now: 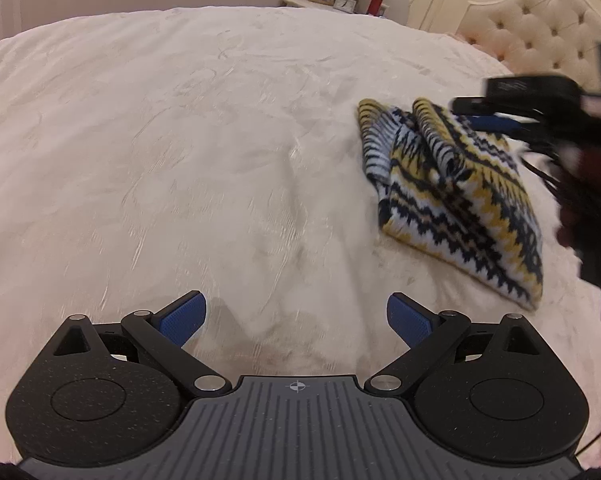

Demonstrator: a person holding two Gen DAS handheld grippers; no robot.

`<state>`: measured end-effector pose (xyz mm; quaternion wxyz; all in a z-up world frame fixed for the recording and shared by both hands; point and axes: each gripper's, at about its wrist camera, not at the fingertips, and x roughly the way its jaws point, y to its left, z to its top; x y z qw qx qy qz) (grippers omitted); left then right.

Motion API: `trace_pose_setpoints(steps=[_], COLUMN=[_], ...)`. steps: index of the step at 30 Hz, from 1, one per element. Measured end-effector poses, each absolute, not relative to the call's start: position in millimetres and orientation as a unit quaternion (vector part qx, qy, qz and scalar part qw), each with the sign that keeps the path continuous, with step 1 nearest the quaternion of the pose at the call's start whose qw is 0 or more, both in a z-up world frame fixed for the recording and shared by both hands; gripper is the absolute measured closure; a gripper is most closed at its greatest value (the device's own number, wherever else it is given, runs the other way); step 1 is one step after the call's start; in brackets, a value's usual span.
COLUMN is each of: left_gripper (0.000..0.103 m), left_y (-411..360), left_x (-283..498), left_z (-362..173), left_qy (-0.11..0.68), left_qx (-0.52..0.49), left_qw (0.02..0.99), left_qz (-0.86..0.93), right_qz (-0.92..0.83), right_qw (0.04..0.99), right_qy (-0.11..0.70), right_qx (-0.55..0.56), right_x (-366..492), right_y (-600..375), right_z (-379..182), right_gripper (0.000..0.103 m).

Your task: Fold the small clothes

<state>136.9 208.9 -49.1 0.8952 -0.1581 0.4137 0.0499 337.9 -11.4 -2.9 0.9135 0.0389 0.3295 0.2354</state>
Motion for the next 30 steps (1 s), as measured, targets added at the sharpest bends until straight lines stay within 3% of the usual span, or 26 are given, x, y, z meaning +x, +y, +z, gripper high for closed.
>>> trace_pose_setpoints(steps=[2,6,18,21,22,30], left_gripper=[0.004,0.004,0.005,0.007,0.013,0.014], left_y=[210,210,187,169,165,132], left_x=[145,169,264,286,292,350], left_z=[-43,-24,7,2,-1,-38], left_qy=[0.408,0.392,0.386,0.398,0.403,0.455], left_qx=[-0.162,-0.166,-0.189,-0.183,-0.182,-0.178], left_qw=[0.897,0.904,0.902,0.897,0.895,0.869], left_qz=[0.046,0.034,-0.042,-0.06,-0.067,-0.075], right_qz=[0.232,0.235,0.284,0.276,0.275,0.289], right_qw=[0.922,0.93,0.921,0.921,0.92,0.911], right_qy=[0.308,0.279,0.18,0.174,0.174,0.17], right_qx=[0.013,-0.04,-0.199,-0.216,-0.217,-0.241], right_x=[325,302,226,229,231,237], right_y=[-27,-38,2,10,11,8], right_z=[1,-4,-42,-54,-57,-79], right_gripper=[0.035,0.031,0.03,0.034,0.035,0.054])
